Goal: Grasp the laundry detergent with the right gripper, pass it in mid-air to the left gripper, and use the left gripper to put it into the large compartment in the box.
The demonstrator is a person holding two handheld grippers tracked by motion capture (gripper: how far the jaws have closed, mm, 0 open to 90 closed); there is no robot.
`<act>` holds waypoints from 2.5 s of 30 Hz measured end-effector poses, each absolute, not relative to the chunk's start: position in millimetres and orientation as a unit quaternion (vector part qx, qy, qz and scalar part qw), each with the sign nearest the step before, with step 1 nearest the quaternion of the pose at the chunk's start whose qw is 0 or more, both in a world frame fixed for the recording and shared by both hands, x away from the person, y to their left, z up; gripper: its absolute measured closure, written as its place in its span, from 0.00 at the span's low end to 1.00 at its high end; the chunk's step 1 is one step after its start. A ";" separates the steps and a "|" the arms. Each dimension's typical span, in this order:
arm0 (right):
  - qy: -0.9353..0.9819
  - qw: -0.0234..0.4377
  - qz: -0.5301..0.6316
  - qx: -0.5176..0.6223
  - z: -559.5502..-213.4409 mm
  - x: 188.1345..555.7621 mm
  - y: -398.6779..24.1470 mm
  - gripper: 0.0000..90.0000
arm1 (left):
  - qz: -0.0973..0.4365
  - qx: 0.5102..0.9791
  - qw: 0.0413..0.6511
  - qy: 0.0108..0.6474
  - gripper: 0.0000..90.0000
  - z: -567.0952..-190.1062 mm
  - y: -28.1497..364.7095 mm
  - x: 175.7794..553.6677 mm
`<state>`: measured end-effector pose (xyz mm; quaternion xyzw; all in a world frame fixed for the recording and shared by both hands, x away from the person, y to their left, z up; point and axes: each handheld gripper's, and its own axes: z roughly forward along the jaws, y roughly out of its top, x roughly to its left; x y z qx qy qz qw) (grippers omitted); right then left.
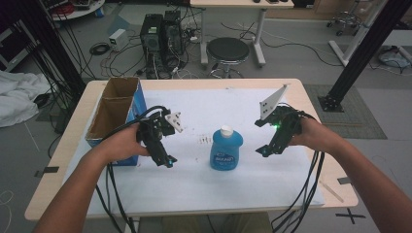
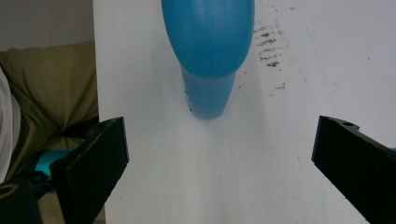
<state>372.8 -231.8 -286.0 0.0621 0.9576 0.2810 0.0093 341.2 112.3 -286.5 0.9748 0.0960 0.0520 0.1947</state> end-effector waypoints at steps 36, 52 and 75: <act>0.908 -0.003 0.410 0.083 -349.4 369.0 -232.5 0.03 | 0.053 0.976 0.189 0.097 0.02 -288.8 108.1 345.8; 0.892 -0.010 0.444 0.082 -369.0 375.3 -213.6 0.03 | 0.053 0.975 0.192 0.097 0.02 -289.6 108.0 347.3; 0.868 -0.025 0.488 0.086 -390.9 376.9 -196.4 0.03 | 0.053 0.976 0.187 0.097 0.02 -290.5 107.7 347.0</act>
